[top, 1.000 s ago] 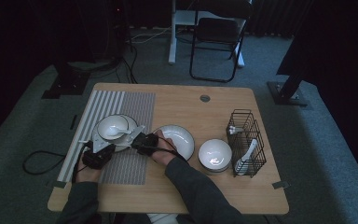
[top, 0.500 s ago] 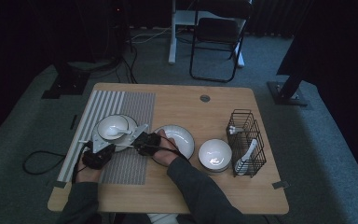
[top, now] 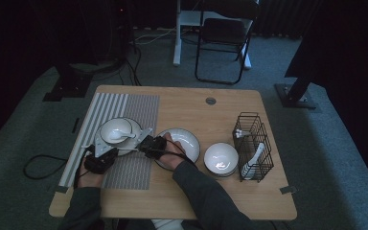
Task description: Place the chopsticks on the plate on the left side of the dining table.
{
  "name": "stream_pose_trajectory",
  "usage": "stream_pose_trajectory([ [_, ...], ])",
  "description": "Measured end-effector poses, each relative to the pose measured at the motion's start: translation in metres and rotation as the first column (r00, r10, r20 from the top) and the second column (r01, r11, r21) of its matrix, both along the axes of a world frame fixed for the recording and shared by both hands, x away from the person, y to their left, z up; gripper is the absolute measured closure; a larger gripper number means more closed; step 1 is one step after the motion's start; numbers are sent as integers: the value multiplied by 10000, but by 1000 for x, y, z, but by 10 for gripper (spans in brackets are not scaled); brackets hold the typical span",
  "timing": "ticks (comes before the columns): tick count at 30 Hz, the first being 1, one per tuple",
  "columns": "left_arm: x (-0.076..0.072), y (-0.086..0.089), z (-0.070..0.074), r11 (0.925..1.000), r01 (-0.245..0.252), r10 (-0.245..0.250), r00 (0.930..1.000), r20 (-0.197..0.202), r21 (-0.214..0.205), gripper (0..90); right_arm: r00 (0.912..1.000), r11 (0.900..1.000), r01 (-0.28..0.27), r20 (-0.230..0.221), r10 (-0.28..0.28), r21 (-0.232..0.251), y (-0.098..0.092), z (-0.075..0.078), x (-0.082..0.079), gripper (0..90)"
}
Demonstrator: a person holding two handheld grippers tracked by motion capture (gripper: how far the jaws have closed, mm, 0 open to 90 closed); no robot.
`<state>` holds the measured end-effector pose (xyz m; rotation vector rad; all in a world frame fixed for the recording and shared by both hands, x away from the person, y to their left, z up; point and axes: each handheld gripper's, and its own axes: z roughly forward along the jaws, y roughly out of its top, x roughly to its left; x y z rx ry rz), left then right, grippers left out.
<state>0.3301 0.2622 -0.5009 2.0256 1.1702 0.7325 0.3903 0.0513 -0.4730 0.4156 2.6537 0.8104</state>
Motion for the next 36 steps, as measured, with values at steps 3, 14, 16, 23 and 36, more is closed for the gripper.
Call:
stream_pose_trajectory([
  [3, 0, 0, 0, 10000, -12, 12, 10000, 2, -6, 860, 10000, 10000, 16, 14, -16, 58, -1, 2, -1, 810],
  [14, 0, 1, 0, 10000, -68, 68, 10000, 40, -15, 849, 9990, 9970, 273, 344, -298, 719, -22, 25, -13, 758],
  [16, 0, 1, 0, 10000, -82, 82, 10000, 30, -11, 847, 9990, 9954, 316, 295, -344, 907, -27, 28, -18, 754],
  [23, -2, 1, 2, 9999, -45, 46, 10000, 60, -114, 829, 9992, 9901, 340, 155, -365, 1364, -47, 24, -39, 723],
  [36, -5, -1, 9, 9994, 99, -93, 9998, 153, -343, 798, 9983, 9780, 580, -26, -587, 2005, -69, 15, -69, 685],
])
